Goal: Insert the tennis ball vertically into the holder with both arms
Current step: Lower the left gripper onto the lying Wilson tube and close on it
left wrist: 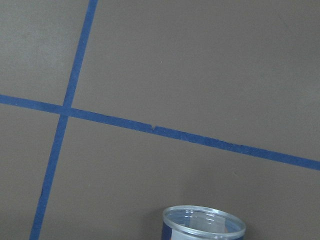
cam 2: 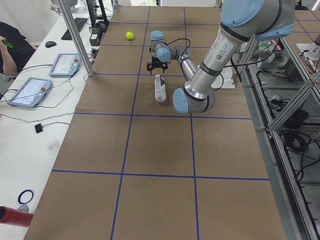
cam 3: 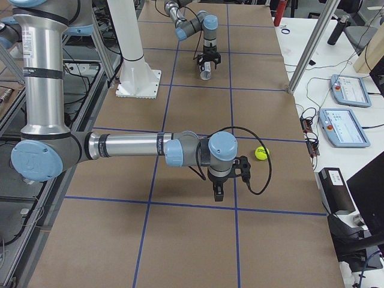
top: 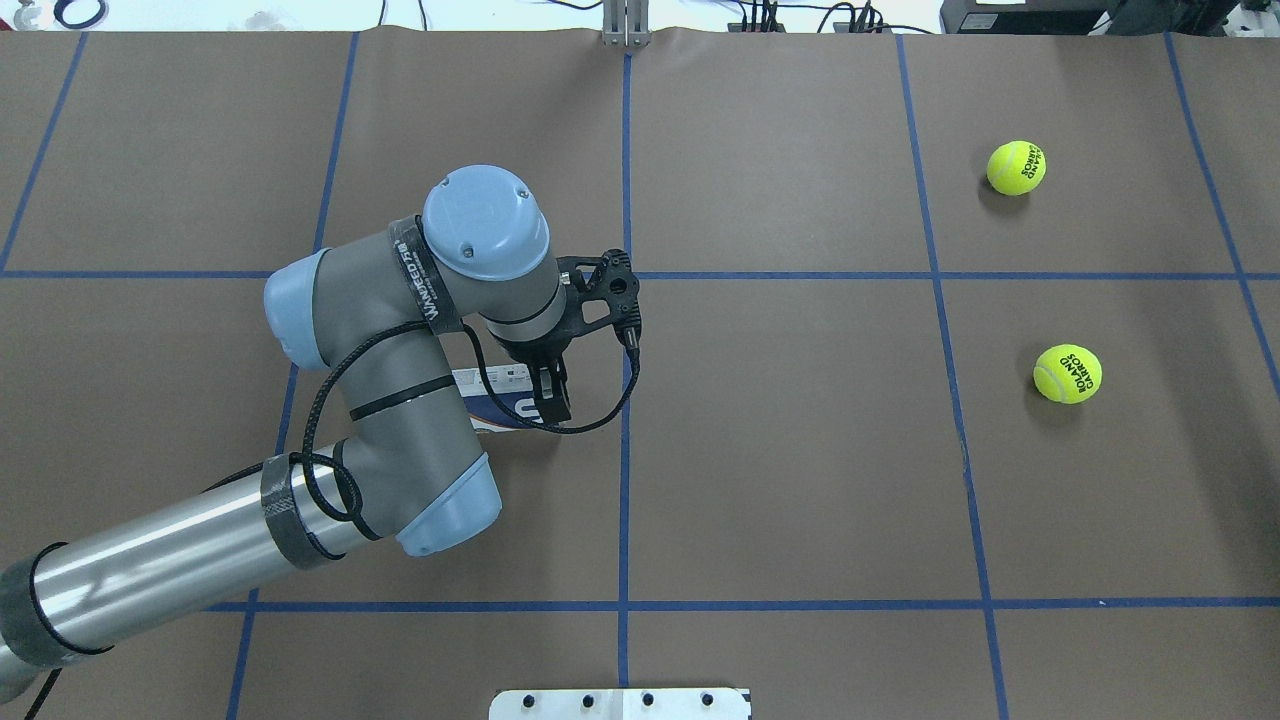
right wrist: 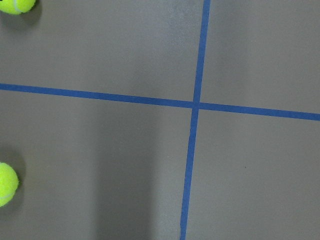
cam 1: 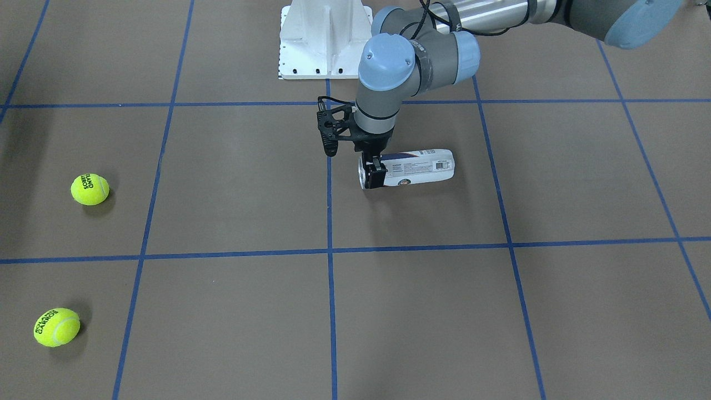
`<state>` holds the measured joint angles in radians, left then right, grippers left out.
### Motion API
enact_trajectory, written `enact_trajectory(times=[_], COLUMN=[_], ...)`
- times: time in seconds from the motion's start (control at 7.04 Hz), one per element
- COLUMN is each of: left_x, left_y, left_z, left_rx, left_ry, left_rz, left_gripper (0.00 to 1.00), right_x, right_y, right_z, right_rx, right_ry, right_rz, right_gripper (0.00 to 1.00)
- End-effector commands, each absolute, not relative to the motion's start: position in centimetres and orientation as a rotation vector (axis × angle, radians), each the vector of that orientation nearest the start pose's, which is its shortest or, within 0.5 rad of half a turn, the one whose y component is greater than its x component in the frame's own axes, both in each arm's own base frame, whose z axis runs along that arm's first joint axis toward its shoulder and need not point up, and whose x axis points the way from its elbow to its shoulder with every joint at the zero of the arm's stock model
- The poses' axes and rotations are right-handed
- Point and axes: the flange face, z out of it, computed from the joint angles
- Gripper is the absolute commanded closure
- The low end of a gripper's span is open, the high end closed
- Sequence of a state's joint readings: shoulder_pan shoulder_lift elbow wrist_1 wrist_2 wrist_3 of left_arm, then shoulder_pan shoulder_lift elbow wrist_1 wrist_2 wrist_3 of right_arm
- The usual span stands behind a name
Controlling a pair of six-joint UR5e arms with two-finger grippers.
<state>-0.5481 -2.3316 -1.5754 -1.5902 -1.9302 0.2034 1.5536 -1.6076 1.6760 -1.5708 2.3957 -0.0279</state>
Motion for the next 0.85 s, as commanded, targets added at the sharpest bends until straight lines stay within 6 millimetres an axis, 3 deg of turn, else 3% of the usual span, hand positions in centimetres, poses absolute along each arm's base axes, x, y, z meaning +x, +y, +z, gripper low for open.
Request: enact_trajectory(times=[0.0, 0.71], left_x=[56.7, 59.2], left_y=[-45.2, -44.3], left_z=[20.2, 21.7], left_rx=[0.620, 0.630], left_ry=[0.641, 0.660], left_rz=[1.307, 1.328], left_gripper=[0.01, 0.01], right_x=[5.1, 5.1], right_y=[-48.0, -48.0], right_z=[62.7, 62.7], right_rx=[0.058, 0.058], right_ry=[-0.823, -0.823], right_rz=[-0.068, -0.068], right_gripper=[0.00, 0.01])
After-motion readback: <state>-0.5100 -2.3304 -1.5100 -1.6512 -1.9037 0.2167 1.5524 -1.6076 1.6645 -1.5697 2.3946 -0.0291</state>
